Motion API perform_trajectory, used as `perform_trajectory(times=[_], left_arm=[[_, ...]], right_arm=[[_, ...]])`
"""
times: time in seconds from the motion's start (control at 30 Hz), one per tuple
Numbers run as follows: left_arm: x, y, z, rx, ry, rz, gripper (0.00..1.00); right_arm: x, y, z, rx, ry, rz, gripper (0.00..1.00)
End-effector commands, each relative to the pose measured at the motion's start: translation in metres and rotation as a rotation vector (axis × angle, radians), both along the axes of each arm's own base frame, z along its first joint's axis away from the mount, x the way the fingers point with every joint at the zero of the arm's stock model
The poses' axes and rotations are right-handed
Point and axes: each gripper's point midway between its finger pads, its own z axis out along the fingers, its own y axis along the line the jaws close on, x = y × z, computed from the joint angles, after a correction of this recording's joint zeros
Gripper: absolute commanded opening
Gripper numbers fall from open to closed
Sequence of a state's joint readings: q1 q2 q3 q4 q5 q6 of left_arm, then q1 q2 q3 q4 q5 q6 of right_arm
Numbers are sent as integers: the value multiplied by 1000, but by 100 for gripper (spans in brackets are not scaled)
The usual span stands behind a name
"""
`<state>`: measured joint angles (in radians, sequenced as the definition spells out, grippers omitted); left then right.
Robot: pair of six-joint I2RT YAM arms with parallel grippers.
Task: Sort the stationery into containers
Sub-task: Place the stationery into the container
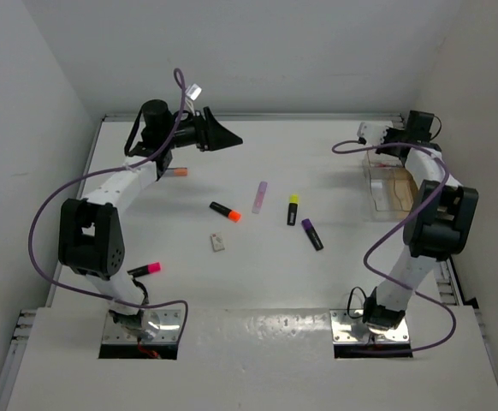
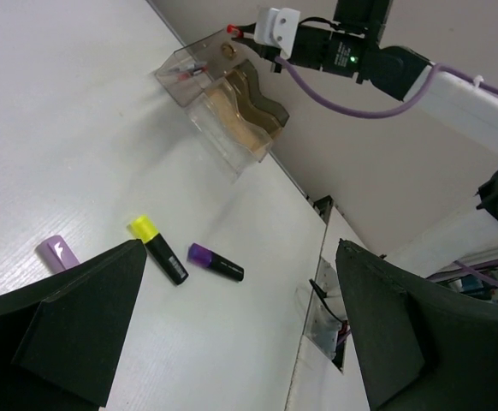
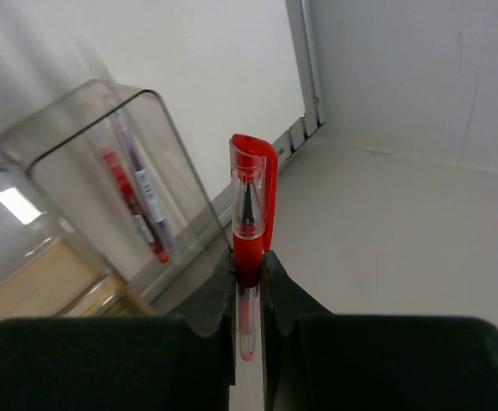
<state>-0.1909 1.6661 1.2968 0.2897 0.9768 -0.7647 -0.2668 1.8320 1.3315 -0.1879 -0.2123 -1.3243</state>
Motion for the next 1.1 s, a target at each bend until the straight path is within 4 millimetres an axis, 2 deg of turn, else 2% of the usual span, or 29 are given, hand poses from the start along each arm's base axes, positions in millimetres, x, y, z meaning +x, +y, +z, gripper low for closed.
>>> perform_trajectory(times=[0.0,0.2,0.47,0.67,0.7,0.8,0.97,1.03,1.07], left_arm=[[1,-2,2,-14,-31,-22,100],[4,-1,-5,-5,-18,-13,100],[7,-2,-7,-6,-11,-15,100],[7,-4,-7,-11,-12,-21,100],[7,-3,-7,-11,-10,-21,100],[7,-3,-8,-8,-11,-19,100],[8,-3,-8,-7,-15,-19,100],[11,2,-7,15,-29,-8,100],[14,6,-8,33,-41,0,100]], right_arm=[[30,-11,20,-68,-77,63,1],[33,-21,8,-80,-19,78,6],[16,-21,-12,-62,77,102,6],[12,-27,-24,-80,119,86,17],[13,-29,-22,-86,117,85,24],[15,-30,-23,-87,119,79,33],[13,-29,-22,-88,115,81,40],[13,-26,-15,-66,94,70,40],[13,-26,-4,-36,64,43,40]])
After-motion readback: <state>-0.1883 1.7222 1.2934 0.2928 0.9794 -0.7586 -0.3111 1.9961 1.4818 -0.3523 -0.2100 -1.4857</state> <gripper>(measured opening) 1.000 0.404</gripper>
